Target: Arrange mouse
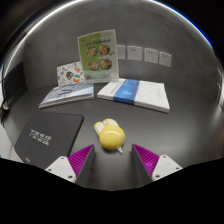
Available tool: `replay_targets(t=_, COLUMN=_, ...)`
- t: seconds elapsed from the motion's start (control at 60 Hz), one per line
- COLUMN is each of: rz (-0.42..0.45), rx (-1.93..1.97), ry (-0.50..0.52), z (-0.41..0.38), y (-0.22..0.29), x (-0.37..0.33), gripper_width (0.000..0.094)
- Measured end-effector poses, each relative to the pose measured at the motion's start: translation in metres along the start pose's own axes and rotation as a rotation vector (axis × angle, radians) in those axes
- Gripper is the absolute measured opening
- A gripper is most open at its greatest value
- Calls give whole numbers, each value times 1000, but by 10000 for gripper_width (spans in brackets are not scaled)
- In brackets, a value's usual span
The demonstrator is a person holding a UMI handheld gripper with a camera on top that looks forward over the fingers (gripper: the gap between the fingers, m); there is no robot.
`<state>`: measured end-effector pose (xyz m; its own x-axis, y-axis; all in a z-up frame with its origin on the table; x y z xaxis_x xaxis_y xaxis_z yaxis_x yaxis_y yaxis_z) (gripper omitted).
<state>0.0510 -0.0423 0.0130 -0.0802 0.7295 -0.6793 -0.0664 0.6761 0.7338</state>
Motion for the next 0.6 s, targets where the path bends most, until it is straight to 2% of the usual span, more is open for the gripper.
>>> replay_targets(t=0.117, rz=-3, rx=-37, ry=46, z=4, y=16, x=19, gripper_width=809)
replay_targets(t=0.283, rz=-10, rx=-41, ry=53, z=9, y=37, x=42, gripper_width=791)
replay_targets(t=0.45, rz=-4, rx=-32, ry=50, z=10, y=50, x=56, gripper_width=647)
replay_targets(t=0.483, rz=-4, rx=-31, ry=43, z=10, y=51, x=57, gripper_width=594)
replay_targets(t=0.5, rz=0, rx=-26, ry=39, z=10, y=51, x=57, gripper_width=531)
replay_targets(t=0.6, rz=5, rx=-11, ry=32, z=10, y=51, x=58, gripper_width=474)
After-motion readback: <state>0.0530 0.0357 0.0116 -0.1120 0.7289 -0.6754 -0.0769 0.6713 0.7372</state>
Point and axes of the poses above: the point between the fingertips, and its own axes, seen from behind it with the camera up: z to the right, y up, x forward, the way the camera looks, the point moved 4 cm from there along -x, backward, against the way the camera looks, and after that the axes turned 3 degrees about -z, right-handed, at the moved point
